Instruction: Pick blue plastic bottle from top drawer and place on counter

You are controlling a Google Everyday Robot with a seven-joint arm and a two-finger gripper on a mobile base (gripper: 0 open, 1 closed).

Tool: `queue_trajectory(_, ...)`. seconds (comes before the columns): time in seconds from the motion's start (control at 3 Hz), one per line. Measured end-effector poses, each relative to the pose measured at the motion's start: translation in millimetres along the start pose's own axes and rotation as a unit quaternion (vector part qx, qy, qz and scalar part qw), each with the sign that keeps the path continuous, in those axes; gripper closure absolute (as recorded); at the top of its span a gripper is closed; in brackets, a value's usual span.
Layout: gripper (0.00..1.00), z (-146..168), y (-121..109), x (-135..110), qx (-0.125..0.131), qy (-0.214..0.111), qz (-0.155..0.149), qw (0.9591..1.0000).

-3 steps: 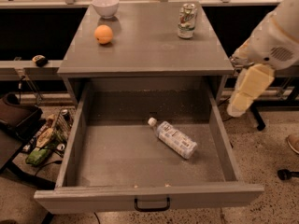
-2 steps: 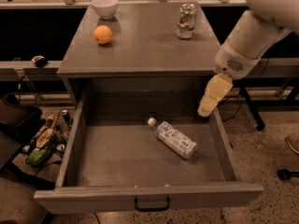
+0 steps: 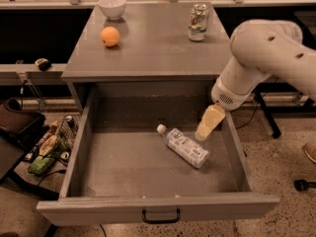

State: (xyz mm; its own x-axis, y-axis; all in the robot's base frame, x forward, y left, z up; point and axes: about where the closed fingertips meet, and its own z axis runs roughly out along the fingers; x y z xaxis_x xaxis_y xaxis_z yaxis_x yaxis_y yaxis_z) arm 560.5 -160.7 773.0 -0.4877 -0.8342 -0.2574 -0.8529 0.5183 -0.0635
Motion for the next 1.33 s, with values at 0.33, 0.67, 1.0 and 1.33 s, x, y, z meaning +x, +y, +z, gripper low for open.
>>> queue_trajectory(0.33, 0.00, 36, 8, 6, 0.039, 0.004, -0.015, 0.9991)
queue_trajectory(0.67, 0.00, 61, 9, 4, 0.058, 0.009, -0.026, 0.9980)
queue_trajectory(1.0, 0.00, 83, 8, -3, 0.054, 0.023, -0.033, 0.9978)
queue_trajectory(1.33, 0.00, 104, 8, -8, 0.032, 0.048, -0.026, 0.9980)
